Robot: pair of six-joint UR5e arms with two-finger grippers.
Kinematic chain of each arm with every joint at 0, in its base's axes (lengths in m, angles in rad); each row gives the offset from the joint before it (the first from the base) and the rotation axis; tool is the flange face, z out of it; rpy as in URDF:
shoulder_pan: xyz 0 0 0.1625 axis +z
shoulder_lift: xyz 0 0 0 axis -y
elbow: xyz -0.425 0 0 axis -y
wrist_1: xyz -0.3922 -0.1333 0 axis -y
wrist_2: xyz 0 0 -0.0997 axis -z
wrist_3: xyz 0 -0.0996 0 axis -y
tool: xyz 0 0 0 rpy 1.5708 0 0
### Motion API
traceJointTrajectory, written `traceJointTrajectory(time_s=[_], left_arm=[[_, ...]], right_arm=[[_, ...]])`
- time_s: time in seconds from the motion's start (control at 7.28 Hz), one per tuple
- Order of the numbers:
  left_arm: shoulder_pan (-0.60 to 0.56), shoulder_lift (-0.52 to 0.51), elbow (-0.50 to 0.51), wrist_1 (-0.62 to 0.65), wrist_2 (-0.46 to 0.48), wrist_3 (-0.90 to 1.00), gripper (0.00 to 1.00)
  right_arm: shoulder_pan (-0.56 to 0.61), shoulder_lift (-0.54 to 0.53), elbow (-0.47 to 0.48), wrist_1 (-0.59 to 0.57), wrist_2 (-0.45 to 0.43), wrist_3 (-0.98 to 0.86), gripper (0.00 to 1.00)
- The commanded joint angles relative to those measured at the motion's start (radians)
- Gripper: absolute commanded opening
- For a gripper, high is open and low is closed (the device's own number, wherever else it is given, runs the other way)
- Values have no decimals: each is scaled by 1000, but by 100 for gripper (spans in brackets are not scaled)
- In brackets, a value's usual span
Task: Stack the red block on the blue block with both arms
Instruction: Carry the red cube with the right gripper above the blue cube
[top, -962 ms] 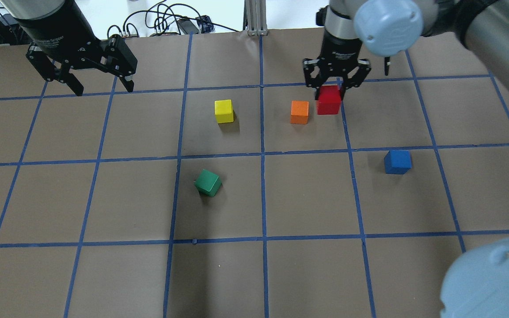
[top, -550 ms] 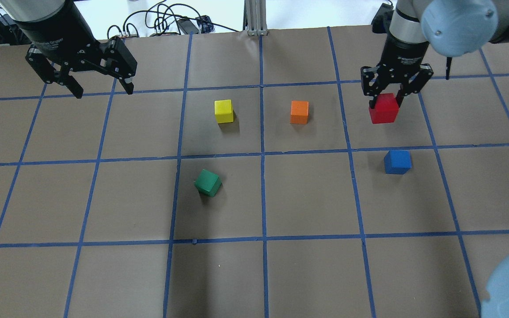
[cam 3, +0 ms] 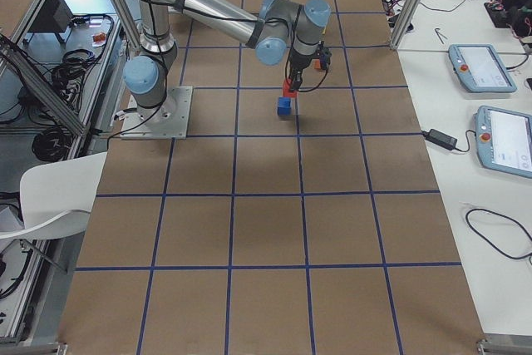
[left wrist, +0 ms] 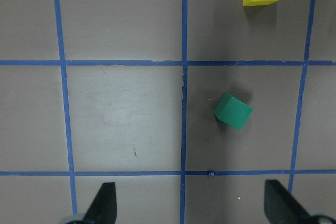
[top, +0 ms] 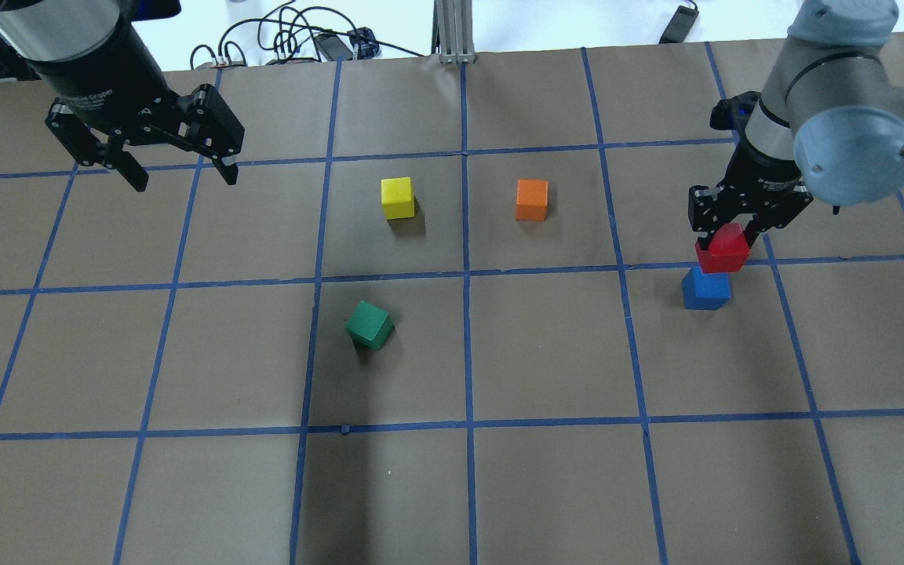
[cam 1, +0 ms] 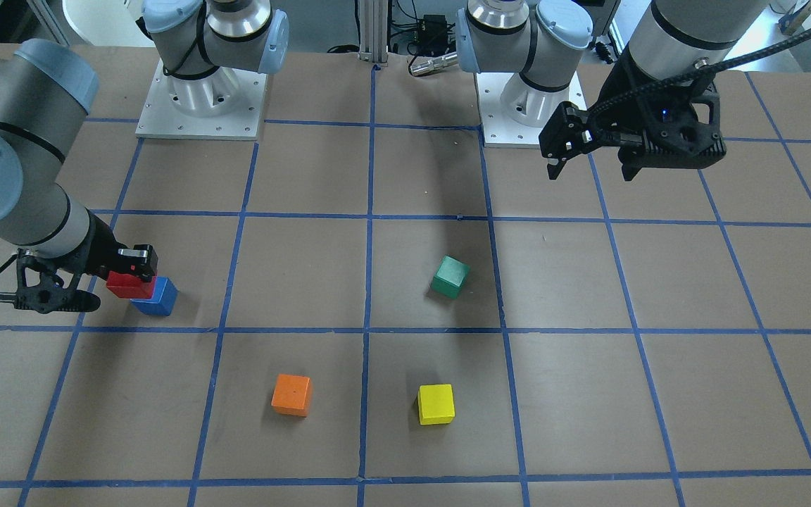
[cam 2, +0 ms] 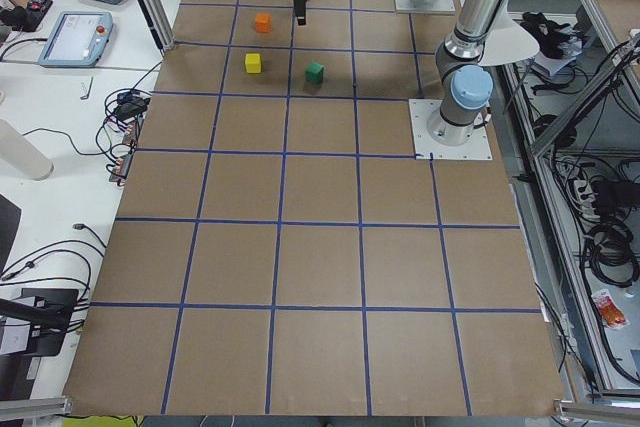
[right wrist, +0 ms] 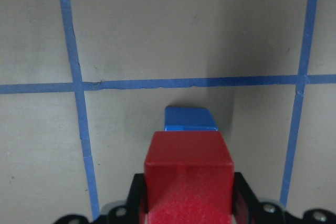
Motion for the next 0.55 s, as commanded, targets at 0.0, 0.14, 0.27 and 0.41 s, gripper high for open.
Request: traceJointTrajectory(time_s=[0.0, 0.14, 0.27, 0.41], left_arm=[[0, 2, 0, 7, 0, -2, 100], [0, 3, 0, 19, 0, -2, 100], [0, 3, -1, 19, 0, -2, 100], [0, 3, -1, 19, 0, -2, 100]], right_arm=[[-16, -2, 40, -61, -17, -34, 0], [-36, -2, 47, -53, -18, -33, 0], [-36, -2, 61, -49, -2, -32, 0], [-36, -3, 75, -52, -1, -32, 0]])
